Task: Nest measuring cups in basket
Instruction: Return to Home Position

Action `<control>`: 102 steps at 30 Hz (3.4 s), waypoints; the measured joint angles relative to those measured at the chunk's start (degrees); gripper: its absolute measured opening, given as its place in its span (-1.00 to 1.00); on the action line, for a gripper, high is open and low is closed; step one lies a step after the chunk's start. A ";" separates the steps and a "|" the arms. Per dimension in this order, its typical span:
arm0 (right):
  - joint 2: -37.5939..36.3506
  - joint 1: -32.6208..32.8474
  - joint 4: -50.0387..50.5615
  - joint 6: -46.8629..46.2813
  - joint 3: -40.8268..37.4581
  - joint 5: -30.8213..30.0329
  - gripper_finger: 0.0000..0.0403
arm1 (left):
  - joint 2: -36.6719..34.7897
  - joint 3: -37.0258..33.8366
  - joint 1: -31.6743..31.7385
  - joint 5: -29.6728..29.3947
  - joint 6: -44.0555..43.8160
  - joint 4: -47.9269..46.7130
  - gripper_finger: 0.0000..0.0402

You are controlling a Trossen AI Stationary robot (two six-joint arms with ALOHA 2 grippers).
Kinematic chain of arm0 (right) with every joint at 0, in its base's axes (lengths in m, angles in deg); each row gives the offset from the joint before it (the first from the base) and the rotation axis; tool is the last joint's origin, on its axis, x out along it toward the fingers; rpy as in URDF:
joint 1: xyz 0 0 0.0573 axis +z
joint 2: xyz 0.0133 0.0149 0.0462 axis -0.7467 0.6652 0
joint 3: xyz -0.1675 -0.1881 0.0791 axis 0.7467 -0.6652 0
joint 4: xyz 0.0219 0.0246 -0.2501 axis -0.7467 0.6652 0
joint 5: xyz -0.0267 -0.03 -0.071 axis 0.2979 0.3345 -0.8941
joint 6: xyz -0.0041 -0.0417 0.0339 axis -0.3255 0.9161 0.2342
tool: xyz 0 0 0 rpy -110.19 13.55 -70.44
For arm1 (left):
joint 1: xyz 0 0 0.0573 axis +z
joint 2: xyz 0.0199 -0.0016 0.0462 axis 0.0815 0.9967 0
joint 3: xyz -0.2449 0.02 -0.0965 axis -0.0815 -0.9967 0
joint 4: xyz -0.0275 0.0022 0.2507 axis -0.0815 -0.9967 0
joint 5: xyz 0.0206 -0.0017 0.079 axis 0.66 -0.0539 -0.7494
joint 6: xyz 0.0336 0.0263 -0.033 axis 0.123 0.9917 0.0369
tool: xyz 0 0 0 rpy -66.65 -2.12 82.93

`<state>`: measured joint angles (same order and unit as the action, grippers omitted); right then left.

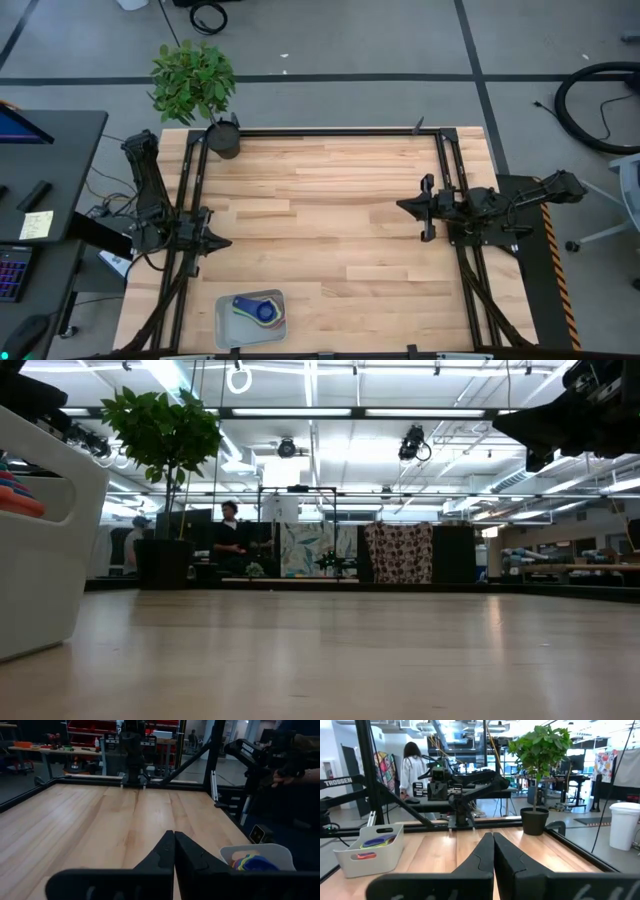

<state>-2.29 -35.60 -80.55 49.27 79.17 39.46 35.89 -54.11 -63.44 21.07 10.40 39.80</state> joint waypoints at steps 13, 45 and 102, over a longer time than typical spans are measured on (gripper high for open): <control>0.09 0.00 1.01 -0.04 0.00 0.70 -0.98 | 0.00 0.00 0.01 -0.92 -0.60 0.06 -0.90; 0.09 0.00 0.81 0.07 0.00 0.73 -0.92 | 0.02 0.02 0.01 -1.07 -1.07 -0.26 -0.89; 0.10 0.00 0.81 0.15 0.00 0.73 -0.92 | 0.03 0.02 0.01 -1.05 -1.07 -0.25 -0.89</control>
<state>-2.19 -35.60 -79.74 49.43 79.17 40.19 35.92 -54.08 -63.43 20.02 9.34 39.54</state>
